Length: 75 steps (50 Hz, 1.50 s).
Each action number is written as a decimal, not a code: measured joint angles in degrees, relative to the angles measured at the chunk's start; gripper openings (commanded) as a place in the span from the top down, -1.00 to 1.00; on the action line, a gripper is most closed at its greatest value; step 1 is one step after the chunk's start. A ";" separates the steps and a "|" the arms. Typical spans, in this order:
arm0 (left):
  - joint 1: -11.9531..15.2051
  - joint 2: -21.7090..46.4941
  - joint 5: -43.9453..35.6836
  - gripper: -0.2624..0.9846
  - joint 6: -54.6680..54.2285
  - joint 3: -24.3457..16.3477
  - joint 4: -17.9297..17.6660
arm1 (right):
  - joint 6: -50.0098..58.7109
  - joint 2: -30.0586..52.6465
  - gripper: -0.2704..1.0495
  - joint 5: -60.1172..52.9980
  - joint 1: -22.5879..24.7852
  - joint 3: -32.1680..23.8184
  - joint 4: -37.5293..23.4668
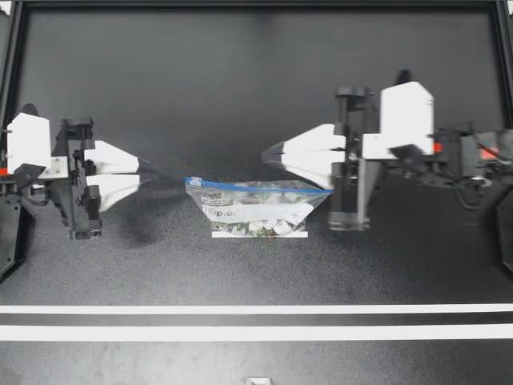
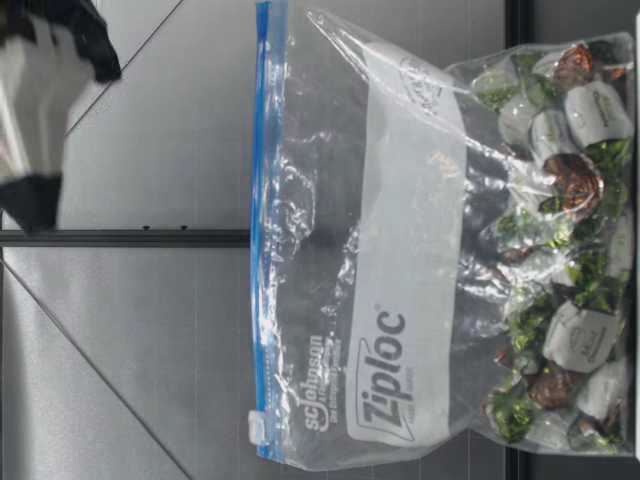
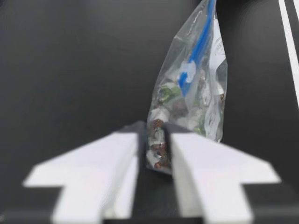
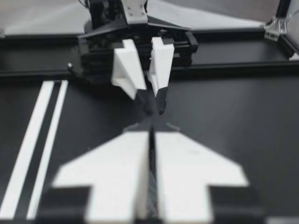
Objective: Slide open the ziploc bag.
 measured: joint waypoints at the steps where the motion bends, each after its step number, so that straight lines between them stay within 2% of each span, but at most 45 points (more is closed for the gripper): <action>1: -0.18 0.26 -0.26 0.05 -0.09 -0.09 0.09 | 0.00 0.79 0.17 0.44 -0.09 -0.79 -0.09; 7: -2.11 2.46 -1.58 0.02 -0.79 -1.23 0.09 | 0.00 4.31 -0.13 2.64 -0.44 -4.22 -0.35; 11: -3.34 4.39 -2.29 0.02 -0.79 -2.46 0.18 | 0.00 6.77 -0.23 3.69 -0.70 -6.68 -0.35; 26: -4.13 12.13 -4.22 0.02 -0.88 -6.24 0.09 | 0.00 13.80 -0.24 11.34 -0.88 -14.50 -0.88; 39: -4.13 12.83 -5.89 0.05 -0.88 -6.77 0.09 | 0.00 15.64 -0.24 13.10 -0.88 -15.73 -1.05; 45: -4.13 13.01 -6.06 0.22 -0.88 -7.03 0.00 | 0.00 16.96 -0.24 13.36 -0.79 -16.44 -1.05; 54: -4.13 14.68 -6.06 0.68 -0.88 -7.73 0.00 | 0.00 18.37 -0.24 13.89 0.09 -17.93 -1.05; 58: -4.13 15.38 -6.06 0.81 -0.88 -8.09 0.00 | 0.00 18.46 -0.24 14.33 0.62 -18.02 -1.05; 62: -4.13 15.64 -6.06 0.87 -0.79 -8.26 0.00 | 0.00 18.46 -0.24 15.03 0.97 -18.02 -1.05; 75: -4.13 15.64 -6.06 0.87 0.09 -8.44 0.09 | 0.00 19.25 -0.24 15.47 2.37 -18.11 -1.05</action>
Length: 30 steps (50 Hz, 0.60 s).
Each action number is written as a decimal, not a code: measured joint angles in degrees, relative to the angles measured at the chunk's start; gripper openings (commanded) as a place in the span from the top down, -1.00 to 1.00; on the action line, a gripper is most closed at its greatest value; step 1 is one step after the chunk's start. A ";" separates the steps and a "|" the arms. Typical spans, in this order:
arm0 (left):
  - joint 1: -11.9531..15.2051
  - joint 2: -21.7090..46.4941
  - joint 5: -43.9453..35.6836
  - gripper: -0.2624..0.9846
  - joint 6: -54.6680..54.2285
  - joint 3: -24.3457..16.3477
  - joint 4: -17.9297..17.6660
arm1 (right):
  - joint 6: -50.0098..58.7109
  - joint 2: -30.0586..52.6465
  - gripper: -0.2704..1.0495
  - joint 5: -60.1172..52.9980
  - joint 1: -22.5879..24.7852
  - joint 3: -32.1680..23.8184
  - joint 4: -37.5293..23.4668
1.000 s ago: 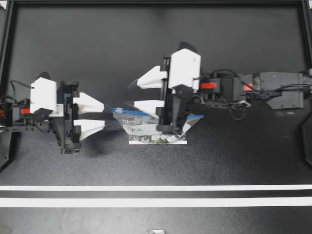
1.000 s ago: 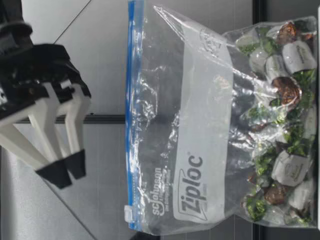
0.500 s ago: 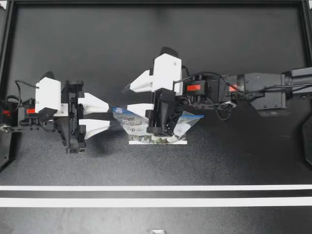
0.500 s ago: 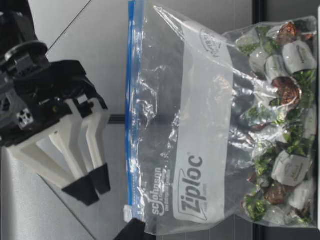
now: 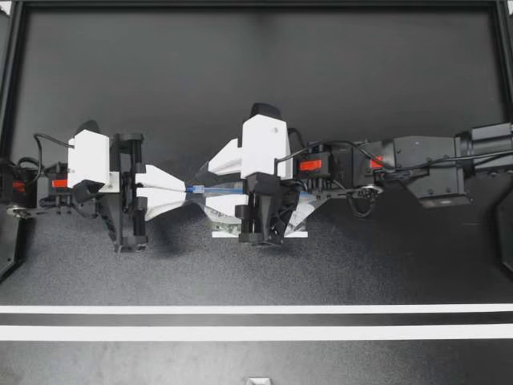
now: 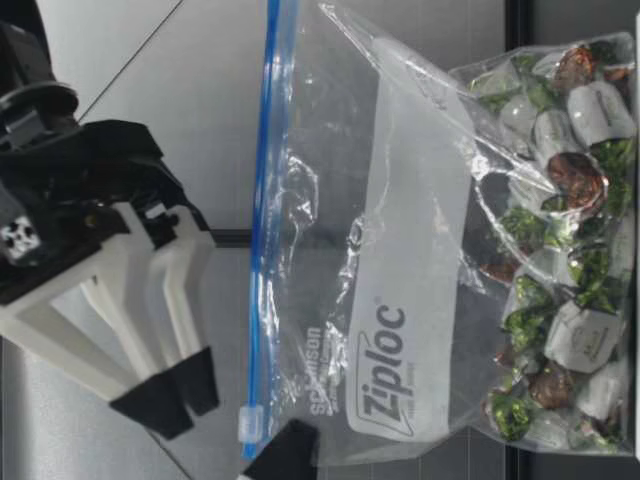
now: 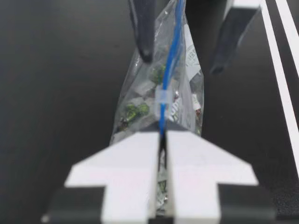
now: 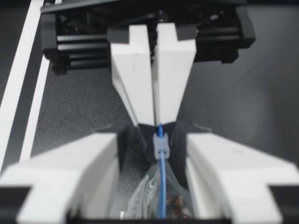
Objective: Slide open the ziploc bag.
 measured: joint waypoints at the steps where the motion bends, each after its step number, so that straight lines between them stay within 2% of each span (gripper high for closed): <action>1: 0.00 0.00 0.00 0.87 0.00 0.00 0.00 | 0.00 0.18 -0.24 -0.09 0.00 -0.09 0.00; 22: 0.00 -0.53 0.00 0.87 0.00 0.00 0.88 | 0.00 2.55 -0.23 2.02 -0.18 -2.11 -1.23; 30: 0.00 -0.88 0.00 0.87 0.00 0.00 0.88 | 0.00 2.64 -0.14 2.90 -0.44 -2.11 -1.32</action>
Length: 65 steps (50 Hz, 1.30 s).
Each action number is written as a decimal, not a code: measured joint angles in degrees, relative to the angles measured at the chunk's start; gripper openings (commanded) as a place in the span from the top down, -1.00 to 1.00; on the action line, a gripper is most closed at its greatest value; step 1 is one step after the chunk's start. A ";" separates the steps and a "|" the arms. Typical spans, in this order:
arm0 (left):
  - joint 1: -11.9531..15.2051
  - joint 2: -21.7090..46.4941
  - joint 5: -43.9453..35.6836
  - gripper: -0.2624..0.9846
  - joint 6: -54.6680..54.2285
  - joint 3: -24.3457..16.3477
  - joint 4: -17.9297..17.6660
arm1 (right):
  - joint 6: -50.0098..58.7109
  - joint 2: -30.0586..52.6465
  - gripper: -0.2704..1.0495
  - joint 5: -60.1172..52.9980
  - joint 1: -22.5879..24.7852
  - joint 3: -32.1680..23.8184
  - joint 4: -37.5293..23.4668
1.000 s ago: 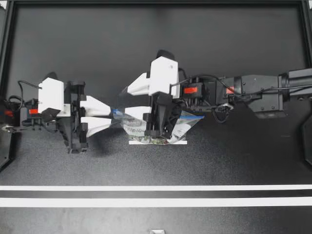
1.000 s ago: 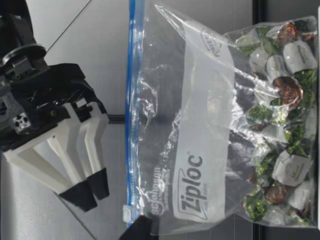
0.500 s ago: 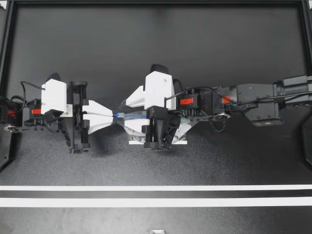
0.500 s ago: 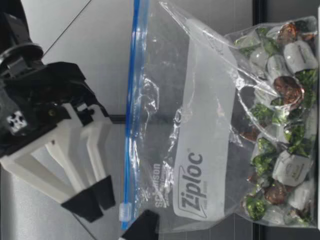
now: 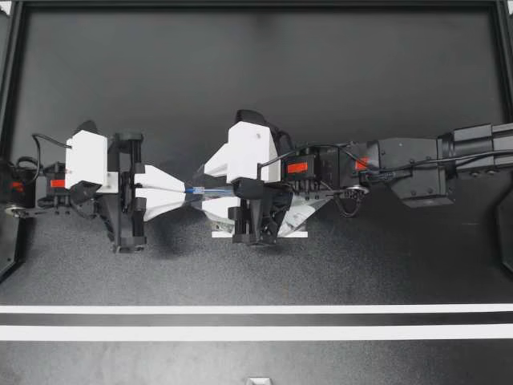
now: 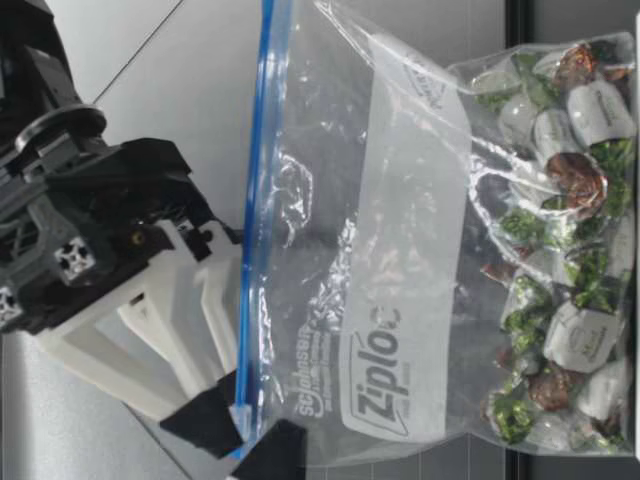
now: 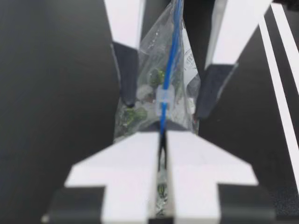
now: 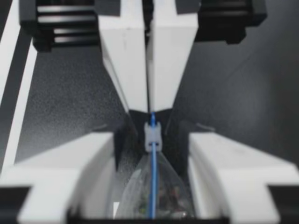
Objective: Slide open the ziploc bag.
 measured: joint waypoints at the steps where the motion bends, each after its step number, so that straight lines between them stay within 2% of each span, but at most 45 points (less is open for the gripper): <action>1: 0.00 0.18 0.00 0.87 -0.09 0.09 0.00 | 0.00 0.00 -0.11 0.09 0.00 0.00 0.09; 11: 0.00 0.18 0.09 0.87 0.00 0.09 0.00 | 0.00 0.09 0.17 0.44 -0.18 -0.09 0.00; 23: 0.00 0.00 0.26 0.87 0.00 0.00 0.00 | 0.09 0.00 0.61 2.11 -0.18 -0.26 0.00; 31: 0.00 0.00 0.26 0.88 0.00 0.00 0.00 | 0.09 -0.70 0.78 6.68 -0.18 -1.23 0.00; 65: 0.00 0.97 0.26 0.88 0.62 -0.18 -0.79 | -7.29 -4.04 0.80 38.50 -0.18 -7.38 -1.67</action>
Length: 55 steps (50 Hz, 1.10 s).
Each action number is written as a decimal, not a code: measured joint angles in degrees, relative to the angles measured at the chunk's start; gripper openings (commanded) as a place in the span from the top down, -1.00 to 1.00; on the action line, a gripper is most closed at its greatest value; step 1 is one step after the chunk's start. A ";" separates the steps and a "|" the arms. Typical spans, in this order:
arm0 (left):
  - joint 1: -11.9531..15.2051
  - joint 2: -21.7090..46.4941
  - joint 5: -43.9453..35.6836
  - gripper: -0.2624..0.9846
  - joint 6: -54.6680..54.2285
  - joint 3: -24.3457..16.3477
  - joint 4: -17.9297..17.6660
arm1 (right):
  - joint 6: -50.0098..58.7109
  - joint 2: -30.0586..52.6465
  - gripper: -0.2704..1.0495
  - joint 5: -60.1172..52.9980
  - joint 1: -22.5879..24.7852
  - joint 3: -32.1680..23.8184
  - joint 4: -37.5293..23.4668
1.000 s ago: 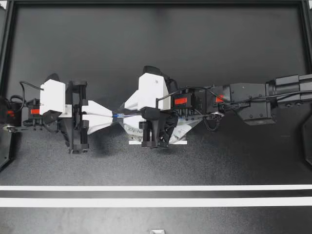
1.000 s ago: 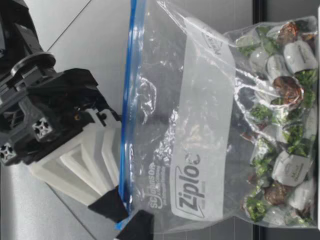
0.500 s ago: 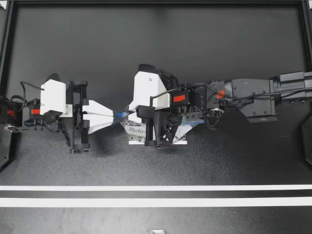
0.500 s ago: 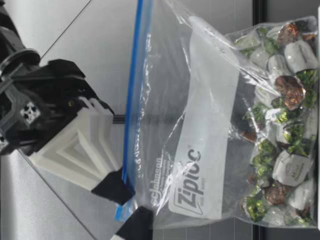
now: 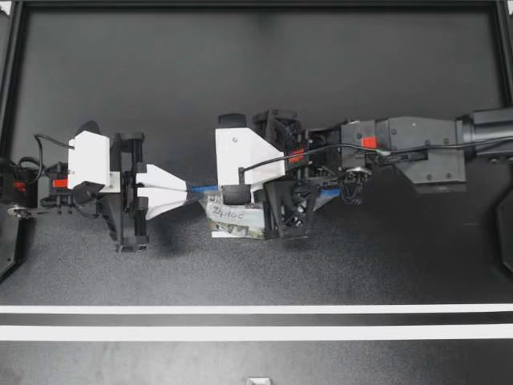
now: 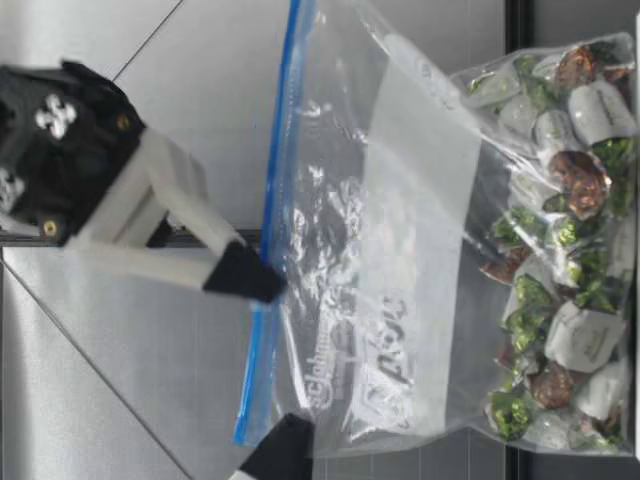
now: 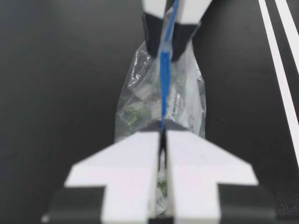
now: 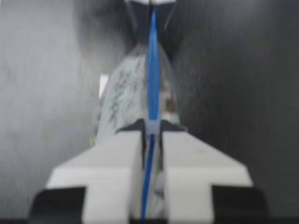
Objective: Slide open the ziploc bag.
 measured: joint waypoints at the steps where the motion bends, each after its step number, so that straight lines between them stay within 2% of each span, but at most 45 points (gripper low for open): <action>1: 0.00 -0.09 -0.09 0.88 0.00 0.00 0.00 | -0.26 -0.09 0.80 0.97 0.00 -0.18 0.00; 15: 0.00 0.09 0.00 0.88 0.00 0.44 -0.18 | -2.64 -0.53 0.80 13.71 0.00 -1.58 0.00; 25: 0.00 0.09 -0.09 0.88 0.09 0.97 -0.26 | -2.64 -1.32 0.80 18.28 0.00 -1.41 -0.09; 55: 0.00 0.09 -0.09 0.88 0.09 1.23 -0.44 | -2.55 -9.40 0.80 21.36 -1.58 7.91 0.00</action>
